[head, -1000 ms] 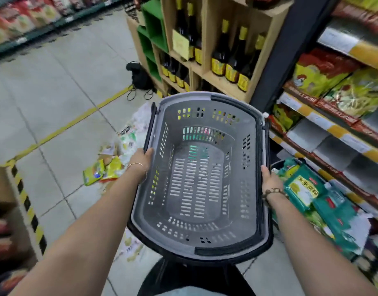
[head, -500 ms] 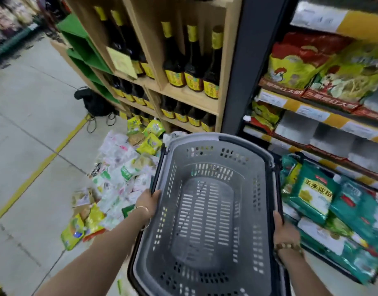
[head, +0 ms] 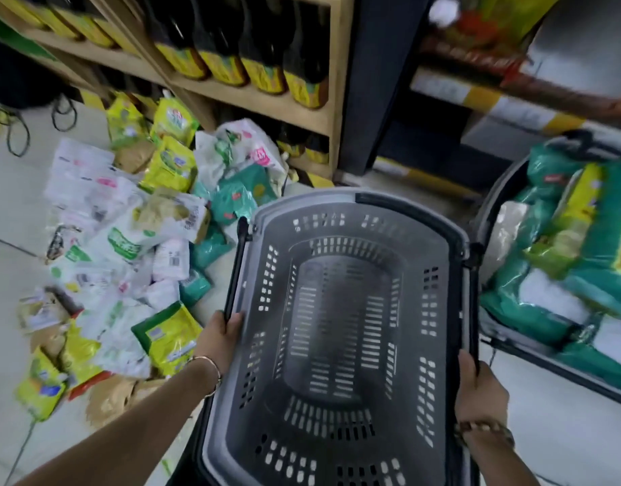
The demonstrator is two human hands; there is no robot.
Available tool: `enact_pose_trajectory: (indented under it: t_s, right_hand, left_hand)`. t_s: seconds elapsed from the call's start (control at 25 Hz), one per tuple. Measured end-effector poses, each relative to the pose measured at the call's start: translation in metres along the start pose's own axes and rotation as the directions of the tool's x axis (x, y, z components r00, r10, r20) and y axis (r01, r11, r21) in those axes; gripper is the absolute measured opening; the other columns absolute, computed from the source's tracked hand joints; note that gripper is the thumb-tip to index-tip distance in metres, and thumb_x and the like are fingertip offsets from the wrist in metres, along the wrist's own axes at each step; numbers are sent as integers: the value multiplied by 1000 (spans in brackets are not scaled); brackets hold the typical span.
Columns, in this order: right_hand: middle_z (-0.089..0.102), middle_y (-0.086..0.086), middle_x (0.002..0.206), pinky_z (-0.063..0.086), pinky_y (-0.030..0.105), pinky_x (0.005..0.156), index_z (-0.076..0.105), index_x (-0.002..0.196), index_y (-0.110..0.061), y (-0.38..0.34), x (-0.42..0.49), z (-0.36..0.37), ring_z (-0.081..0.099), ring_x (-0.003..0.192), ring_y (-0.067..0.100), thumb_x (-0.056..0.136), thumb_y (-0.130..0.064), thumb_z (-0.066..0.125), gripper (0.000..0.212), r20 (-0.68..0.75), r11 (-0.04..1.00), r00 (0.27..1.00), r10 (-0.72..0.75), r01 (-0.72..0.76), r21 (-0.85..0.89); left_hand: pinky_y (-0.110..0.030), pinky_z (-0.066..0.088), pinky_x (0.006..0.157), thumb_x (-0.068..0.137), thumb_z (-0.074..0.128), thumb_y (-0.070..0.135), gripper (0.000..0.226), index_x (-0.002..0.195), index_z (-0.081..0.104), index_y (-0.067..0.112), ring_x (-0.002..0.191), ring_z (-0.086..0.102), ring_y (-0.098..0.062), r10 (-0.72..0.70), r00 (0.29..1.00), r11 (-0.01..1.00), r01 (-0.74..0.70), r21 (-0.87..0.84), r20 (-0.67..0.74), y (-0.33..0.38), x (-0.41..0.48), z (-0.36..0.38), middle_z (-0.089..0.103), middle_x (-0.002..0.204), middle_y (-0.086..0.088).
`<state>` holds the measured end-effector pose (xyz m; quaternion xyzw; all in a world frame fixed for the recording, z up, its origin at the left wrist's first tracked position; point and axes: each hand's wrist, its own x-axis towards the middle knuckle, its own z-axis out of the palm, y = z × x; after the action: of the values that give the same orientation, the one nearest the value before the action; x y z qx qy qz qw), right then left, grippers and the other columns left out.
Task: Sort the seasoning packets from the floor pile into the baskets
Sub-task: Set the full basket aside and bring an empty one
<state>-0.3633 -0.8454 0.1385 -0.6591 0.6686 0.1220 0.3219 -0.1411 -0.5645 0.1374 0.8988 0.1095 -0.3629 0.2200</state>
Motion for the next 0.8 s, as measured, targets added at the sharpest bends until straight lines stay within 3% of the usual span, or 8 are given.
enact_pose_trajectory:
  t_s: [0.12, 0.24, 0.36, 0.52, 0.8]
  right_hand:
    - [58, 29, 84, 38, 44, 69, 55, 86, 1, 14, 14, 21, 54, 85, 46, 95, -43, 37, 49, -52, 999, 998, -38, 36, -39]
    - [60, 32, 95, 37, 43, 71, 58, 101, 3, 22, 21, 33, 54, 91, 48, 96, -43, 35, 52, -68, 998, 996, -53, 51, -26]
    - [60, 32, 97, 37, 42, 71, 57, 104, 5, 19, 27, 42, 55, 92, 47, 97, -42, 36, 52, -92, 999, 995, -38, 42, 36]
    - [60, 31, 95, 31, 37, 68, 57, 103, 4, 11, 33, 46, 55, 90, 45, 97, -43, 35, 52, -142, 996, 989, -40, 51, 71]
    - [61, 30, 99, 37, 38, 72, 55, 106, 1, -1, 20, 38, 55, 93, 44, 97, -36, 40, 41, -71, 999, 997, -14, 18, 51]
  left_hand:
    - [-36, 26, 64, 96, 48, 22, 34, 68, 30, 13, 70, 45, -32, -6, 999, 998, 4, -65, -41, -20, 9, 21, 42, 65, -17]
    - [-33, 26, 62, 96, 48, 20, 30, 72, 33, 11, 66, 39, -25, 34, 998, 993, -40, -114, -57, -30, 10, 30, 40, 63, -9]
    - [-36, 28, 62, 97, 46, 22, 26, 79, 37, 6, 66, 41, -29, 59, 995, 990, -70, -123, -86, -27, 19, 31, 43, 65, -11]
    - [-34, 17, 57, 97, 45, 20, 36, 67, 25, 17, 56, 30, -24, 94, 990, 989, -105, -108, -105, -13, 31, 31, 34, 60, -6]
    - [-32, 28, 67, 98, 42, 18, 29, 72, 31, 13, 71, 37, -20, 61, 997, 993, -55, -106, 55, -10, 38, 26, 39, 71, -9]
